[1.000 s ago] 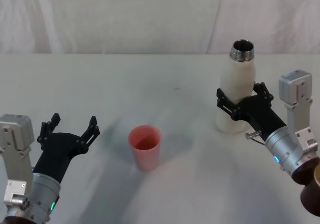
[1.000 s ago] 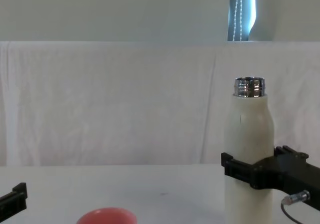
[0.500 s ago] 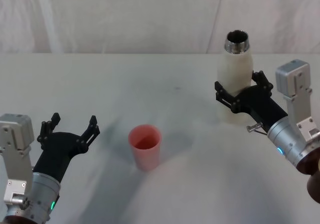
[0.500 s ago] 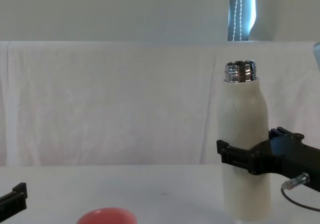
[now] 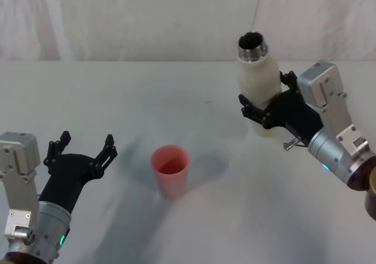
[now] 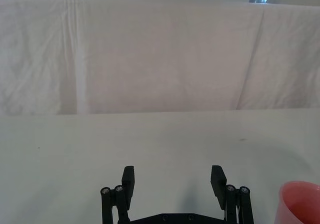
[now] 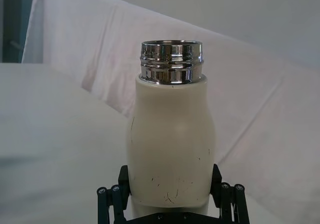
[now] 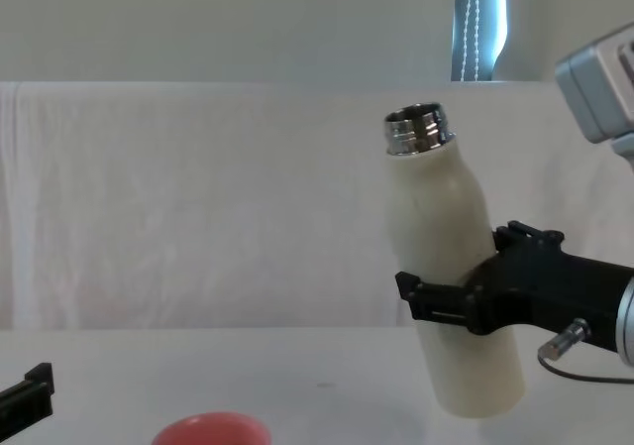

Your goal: Grasp the thermos with one hand and pour water into the cup lid.

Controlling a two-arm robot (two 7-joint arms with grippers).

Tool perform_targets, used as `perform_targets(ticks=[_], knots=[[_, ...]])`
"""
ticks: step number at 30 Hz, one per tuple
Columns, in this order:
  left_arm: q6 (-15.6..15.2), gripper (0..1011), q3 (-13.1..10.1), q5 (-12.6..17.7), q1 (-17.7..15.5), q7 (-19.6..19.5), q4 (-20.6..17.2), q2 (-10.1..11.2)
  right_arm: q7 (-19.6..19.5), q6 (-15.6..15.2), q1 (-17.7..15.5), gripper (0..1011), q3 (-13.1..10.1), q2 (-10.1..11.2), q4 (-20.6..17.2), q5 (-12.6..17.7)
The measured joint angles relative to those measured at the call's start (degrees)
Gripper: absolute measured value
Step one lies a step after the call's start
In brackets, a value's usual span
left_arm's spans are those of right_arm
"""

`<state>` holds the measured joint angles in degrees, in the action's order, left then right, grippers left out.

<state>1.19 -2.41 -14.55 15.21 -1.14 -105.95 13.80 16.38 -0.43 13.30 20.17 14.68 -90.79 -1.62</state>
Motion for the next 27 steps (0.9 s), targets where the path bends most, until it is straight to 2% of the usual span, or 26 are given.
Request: perform_targets(ticks=[9,15,27], knots=[[0.0,1001,0.0,0.0,0.0,0.0,0.0,0.0,-0.5,0.1,0.9,951,2.2,1.3,-1.0,-5.2],[0.0,1001,0.0,0.0,0.0,0.0,0.0,0.0,-1.2,0.1,1.6,951,4.1,2.1,-1.4,-10.2],[0.0,1001,0.0,0.0,0.0,0.0,0.0,0.0,-1.2,0.0,2.2,951,7.0,3.1,-2.2,-17.8]])
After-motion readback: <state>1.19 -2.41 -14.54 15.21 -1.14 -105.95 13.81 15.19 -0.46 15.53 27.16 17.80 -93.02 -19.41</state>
